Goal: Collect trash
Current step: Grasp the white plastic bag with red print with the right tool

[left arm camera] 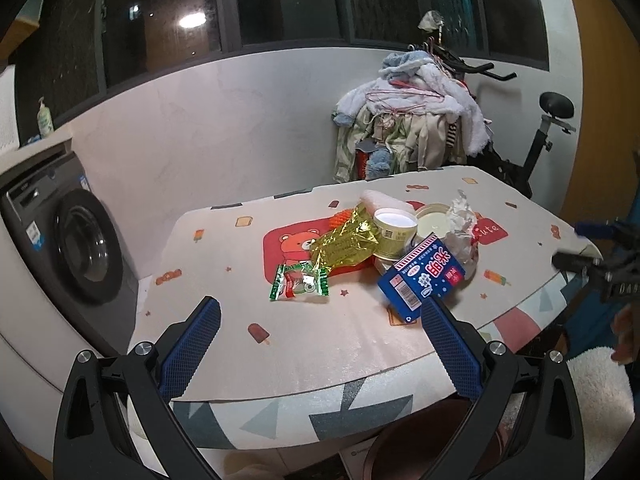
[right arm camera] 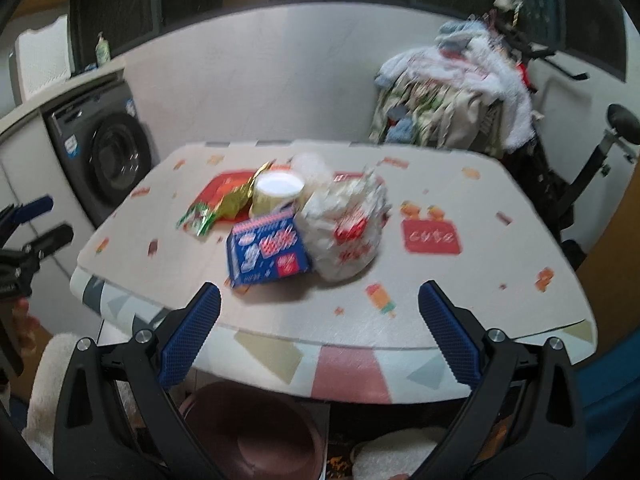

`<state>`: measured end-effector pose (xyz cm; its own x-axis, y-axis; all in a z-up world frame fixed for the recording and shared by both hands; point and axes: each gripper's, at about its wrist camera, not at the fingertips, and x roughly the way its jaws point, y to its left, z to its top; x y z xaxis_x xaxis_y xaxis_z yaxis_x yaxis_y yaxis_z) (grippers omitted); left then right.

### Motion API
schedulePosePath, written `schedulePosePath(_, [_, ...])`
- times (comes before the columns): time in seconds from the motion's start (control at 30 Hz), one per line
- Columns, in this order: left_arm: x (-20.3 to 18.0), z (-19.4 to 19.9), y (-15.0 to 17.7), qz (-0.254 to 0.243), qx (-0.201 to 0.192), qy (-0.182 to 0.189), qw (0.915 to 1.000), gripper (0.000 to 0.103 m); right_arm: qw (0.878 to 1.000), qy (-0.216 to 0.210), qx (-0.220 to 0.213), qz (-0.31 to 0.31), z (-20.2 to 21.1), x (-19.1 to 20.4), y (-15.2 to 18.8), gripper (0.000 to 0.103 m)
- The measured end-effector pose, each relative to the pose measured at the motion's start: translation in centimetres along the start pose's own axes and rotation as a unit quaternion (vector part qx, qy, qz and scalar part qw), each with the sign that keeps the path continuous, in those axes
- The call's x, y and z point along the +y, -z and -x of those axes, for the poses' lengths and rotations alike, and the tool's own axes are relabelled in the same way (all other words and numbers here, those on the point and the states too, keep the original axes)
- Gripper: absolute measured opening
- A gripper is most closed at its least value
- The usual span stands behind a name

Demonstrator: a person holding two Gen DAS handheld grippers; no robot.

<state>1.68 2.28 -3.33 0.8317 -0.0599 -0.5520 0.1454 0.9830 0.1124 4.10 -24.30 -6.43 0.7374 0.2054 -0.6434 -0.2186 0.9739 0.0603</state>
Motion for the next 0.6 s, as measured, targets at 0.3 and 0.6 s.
schedulePosePath(0.3, [3.2, -2.6, 0.7, 0.077, 0.006, 0.015, 0.9969, 0.098, 0.999, 0.048, -0.005, 0.008, -4.0, -0.5, -1.3, 0.097])
schedulePosePath(0.6, [4.2, -7.0, 1.5, 0.093, 0.056, 0.013, 0.9940, 0.098, 0.998, 0.020, 0.007, -0.059, -13.0, -1.2, -6.3, 0.097])
